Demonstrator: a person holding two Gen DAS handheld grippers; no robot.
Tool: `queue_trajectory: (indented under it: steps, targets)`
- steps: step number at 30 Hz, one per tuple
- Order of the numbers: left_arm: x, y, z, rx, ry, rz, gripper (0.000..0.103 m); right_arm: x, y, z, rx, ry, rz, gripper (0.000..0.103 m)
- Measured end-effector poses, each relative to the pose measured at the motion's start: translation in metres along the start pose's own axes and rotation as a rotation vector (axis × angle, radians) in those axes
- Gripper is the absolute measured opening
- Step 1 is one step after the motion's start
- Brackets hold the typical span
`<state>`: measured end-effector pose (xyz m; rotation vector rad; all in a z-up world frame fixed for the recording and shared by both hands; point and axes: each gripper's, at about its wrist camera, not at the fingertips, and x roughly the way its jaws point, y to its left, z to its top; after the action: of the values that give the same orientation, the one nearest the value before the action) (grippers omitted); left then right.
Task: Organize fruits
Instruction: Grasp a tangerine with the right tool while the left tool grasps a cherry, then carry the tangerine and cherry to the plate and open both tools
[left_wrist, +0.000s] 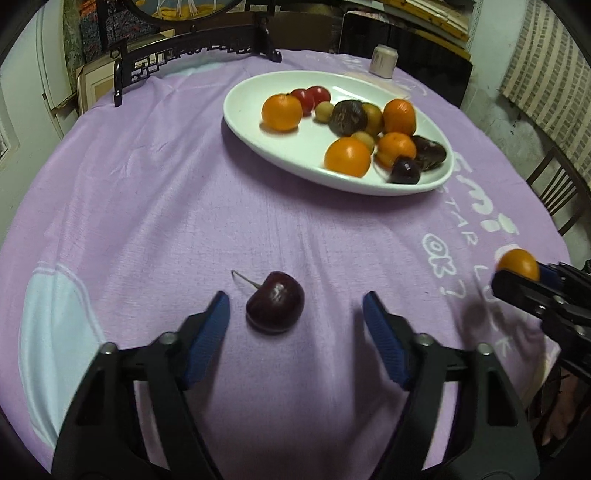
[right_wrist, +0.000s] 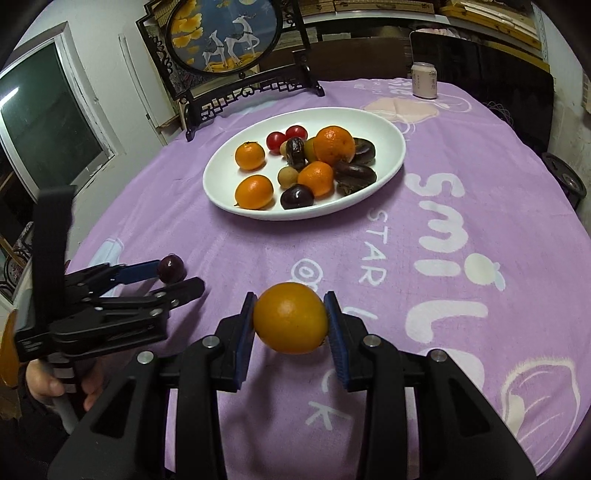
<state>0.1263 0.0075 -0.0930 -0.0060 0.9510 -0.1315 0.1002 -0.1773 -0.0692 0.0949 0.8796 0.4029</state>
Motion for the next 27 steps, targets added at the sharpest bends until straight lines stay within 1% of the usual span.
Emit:
queue_trajectory:
  steps: [1,2,3,4,5,7,10,14,15,17,19,21,22,24,25,27]
  targets:
    - [0.000,-0.001,0.001,0.007,-0.008,0.022,0.045,0.000,0.000,0.000,-0.001,0.000,0.004,0.037]
    - [0.000,-0.001,0.001,0.010,-0.010,0.030,0.032,0.000,0.001,-0.001,-0.002,0.001,0.009,0.037]
    - [-0.001,0.001,0.002,0.001,-0.008,0.009,0.030,0.000,0.001,-0.002,-0.005,0.001,0.014,0.037]
    - [-0.003,0.003,0.003,-0.015,-0.003,-0.023,0.030,0.000,0.000,-0.002,-0.006,0.002,0.016,0.037]
    - [-0.005,0.004,0.003,-0.025,-0.003,-0.039,0.030,0.000,0.001,-0.002,-0.008,0.003,0.019,0.037]
    - [-0.010,0.002,0.003,-0.014,-0.018,-0.029,0.030,0.001,0.001,-0.002,-0.010,0.004,0.021,0.037]
    - [-0.024,-0.004,0.003,-0.004,-0.040,-0.068,0.030,0.003,0.001,-0.001,-0.012,0.008,0.018,0.037]
    - [-0.043,-0.013,0.008,0.026,-0.083,-0.096,0.030,0.004,0.003,0.001,-0.019,0.008,0.016,0.037]
    - [-0.046,-0.016,0.013,0.039,-0.091,-0.111,0.030,0.004,0.003,0.003,-0.023,0.006,0.015,0.037]
    - [-0.049,-0.019,0.020,0.060,-0.099,-0.115,0.030,0.001,0.004,0.010,-0.034,-0.007,0.010,0.037]
    - [-0.047,-0.024,0.035,0.085,-0.107,-0.104,0.030,-0.002,0.005,0.019,-0.044,-0.021,0.001,0.037]
    - [-0.044,-0.025,0.056,0.097,-0.119,-0.091,0.031,-0.003,0.008,0.035,-0.065,-0.042,-0.019,0.037]
    - [-0.041,-0.025,0.066,0.094,-0.125,-0.085,0.031,-0.002,0.008,0.040,-0.069,-0.046,-0.024,0.037]
    - [-0.033,-0.022,0.093,0.072,-0.128,-0.078,0.031,0.006,0.010,0.062,-0.078,-0.057,-0.030,0.037]
    - [-0.025,-0.020,0.109,0.056,-0.125,-0.077,0.031,0.010,0.011,0.068,-0.079,-0.060,-0.030,0.037]
    - [-0.012,-0.017,0.130,0.034,-0.112,-0.071,0.031,0.024,0.013,0.090,-0.088,-0.069,-0.044,0.037]
